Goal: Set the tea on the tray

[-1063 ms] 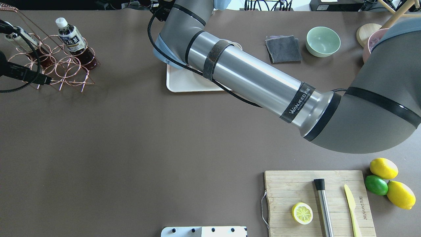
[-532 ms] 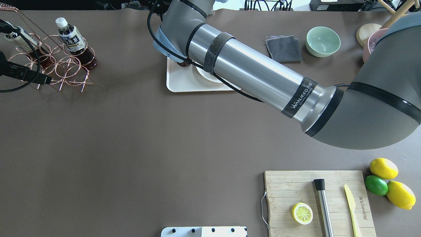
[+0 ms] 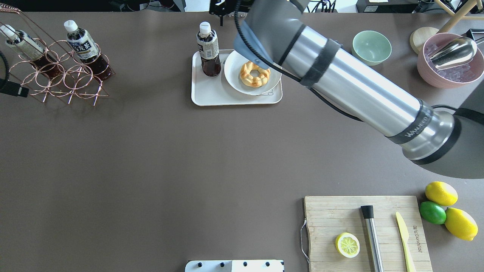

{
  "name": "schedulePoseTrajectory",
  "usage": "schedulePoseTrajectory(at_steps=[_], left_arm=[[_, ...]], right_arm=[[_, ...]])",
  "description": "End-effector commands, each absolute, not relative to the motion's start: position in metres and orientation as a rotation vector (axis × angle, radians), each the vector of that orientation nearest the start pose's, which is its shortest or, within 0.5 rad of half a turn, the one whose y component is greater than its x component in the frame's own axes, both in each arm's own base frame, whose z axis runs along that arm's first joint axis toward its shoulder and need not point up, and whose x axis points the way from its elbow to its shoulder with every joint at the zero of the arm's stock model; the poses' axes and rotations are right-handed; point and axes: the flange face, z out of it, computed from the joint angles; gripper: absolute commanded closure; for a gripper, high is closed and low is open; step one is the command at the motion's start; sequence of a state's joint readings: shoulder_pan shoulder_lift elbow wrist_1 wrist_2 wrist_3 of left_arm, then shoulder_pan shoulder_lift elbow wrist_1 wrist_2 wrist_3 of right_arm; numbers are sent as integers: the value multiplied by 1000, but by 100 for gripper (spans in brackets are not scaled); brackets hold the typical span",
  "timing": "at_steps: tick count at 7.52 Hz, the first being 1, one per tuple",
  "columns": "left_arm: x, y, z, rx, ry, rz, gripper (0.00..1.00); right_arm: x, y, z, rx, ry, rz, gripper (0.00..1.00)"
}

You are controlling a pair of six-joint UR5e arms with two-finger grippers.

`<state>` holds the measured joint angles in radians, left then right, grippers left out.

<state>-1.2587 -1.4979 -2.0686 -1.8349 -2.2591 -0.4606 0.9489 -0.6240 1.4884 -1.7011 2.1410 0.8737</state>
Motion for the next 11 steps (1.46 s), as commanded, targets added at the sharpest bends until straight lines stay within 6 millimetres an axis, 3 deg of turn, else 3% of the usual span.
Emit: schedulePoseTrajectory(at_steps=[1, 2, 3, 5, 7, 8, 9, 10, 11], left_arm=[[-23, -417, 487, 368, 774, 174, 3], [-55, -411, 496, 335, 742, 161, 3], [-76, -406, 504, 277, 733, 109, 3], [-78, -403, 506, 259, 734, 96, 3], [-79, -401, 506, 258, 744, 88, 3], [-79, -398, 509, 250, 748, 85, 3], [-79, -398, 521, 227, 749, 77, 3], [-90, -381, 566, 182, 752, 59, 3], [-106, -374, 585, 186, 748, 38, 3]], right_arm=[[-168, -611, 263, 218, -858, -107, 0], [-113, -607, 327, 244, -816, -203, 0], [-64, -600, 378, 252, -802, -270, 0], [36, -543, 502, 237, -754, -351, 0], [95, -484, 591, 192, -738, -370, 0], [126, -463, 616, 206, -732, -373, 0], [145, -457, 619, 217, -726, -346, 0], [150, -452, 623, 215, -726, -331, 0], [157, -448, 623, 220, -726, -316, 0]])
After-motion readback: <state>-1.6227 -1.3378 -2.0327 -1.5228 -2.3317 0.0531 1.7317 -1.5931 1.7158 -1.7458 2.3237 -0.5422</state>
